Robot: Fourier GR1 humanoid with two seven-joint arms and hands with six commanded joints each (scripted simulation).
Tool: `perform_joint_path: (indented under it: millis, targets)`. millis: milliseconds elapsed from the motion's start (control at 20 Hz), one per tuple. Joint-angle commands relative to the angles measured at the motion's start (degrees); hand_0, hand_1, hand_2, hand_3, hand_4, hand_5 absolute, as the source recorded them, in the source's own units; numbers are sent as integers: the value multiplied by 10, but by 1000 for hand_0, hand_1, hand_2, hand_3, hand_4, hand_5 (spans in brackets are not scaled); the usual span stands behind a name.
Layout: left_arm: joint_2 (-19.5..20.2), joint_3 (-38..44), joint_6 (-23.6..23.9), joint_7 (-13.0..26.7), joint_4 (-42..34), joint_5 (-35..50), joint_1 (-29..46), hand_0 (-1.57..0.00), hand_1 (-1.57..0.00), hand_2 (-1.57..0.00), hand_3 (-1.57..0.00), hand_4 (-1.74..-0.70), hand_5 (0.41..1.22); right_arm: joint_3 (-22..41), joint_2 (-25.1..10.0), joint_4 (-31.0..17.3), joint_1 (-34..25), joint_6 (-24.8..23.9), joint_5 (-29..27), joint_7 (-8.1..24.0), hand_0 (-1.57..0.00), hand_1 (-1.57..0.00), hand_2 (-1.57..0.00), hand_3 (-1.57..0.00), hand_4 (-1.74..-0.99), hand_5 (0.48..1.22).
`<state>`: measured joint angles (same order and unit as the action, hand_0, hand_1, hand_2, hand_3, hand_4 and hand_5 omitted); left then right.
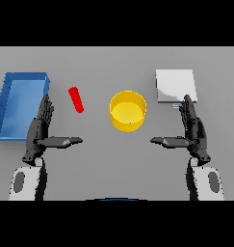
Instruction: Pick up the red beaker and tilt it to pour out 1 green nut into yellow bowl. Pick up the yellow bowl and place it on the metallic measuring scale.
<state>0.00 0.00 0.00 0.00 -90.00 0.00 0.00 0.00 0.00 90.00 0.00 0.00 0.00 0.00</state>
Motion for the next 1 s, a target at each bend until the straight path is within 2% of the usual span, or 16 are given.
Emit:
perform_joint_path:
  millis: [0,250,300,350,450,600,700,850,950]
  targets:
    - [1,1,1,1,1,1,-2,1,1,1,1,-1093,623,-1,-1,0,0,0,-1,0,1,1,1,1,-1128,660]
    - [5,10,3,9,20,2,-25,1,1,1,1,-1093,623,-9,-10,-4,0,6,-8,-1,1,1,1,1,-1128,660]
    - [15,-11,5,-10,-3,-28,-4,1,1,1,1,-1093,623,20,-25,20,24,-5,51,-60,1,1,1,1,-1128,660]
    - [18,-26,9,-15,-25,-48,12,1,1,1,1,-1094,620,45,-28,37,39,-13,93,-84,1,1,1,1,-1128,663]
    - [24,-41,10,-12,-46,-69,35,1,1,1,1,-1093,615,64,-37,54,57,-21,131,-86,1,1,1,1,-1126,666]
    - [28,-47,13,7,-59,-80,41,1,1,1,1,-1096,616,70,-38,58,62,-27,147,-78,1,1,1,1,-1112,659]
    - [27,-50,14,22,-44,-88,28,1,1,1,1,-1090,612,69,-38,65,65,-21,138,-81,1,1,1,1,-1121,658]
    - [22,-49,21,-5,7,-101,-4,1,1,1,1,-1106,623,68,-36,66,58,-30,146,-66,1,1,1,1,-1130,650]
    - [19,-41,26,-20,48,-102,-37,1,1,1,1,-1130,633,63,-34,65,62,-24,130,-73,1,1,1,1,-1160,651]
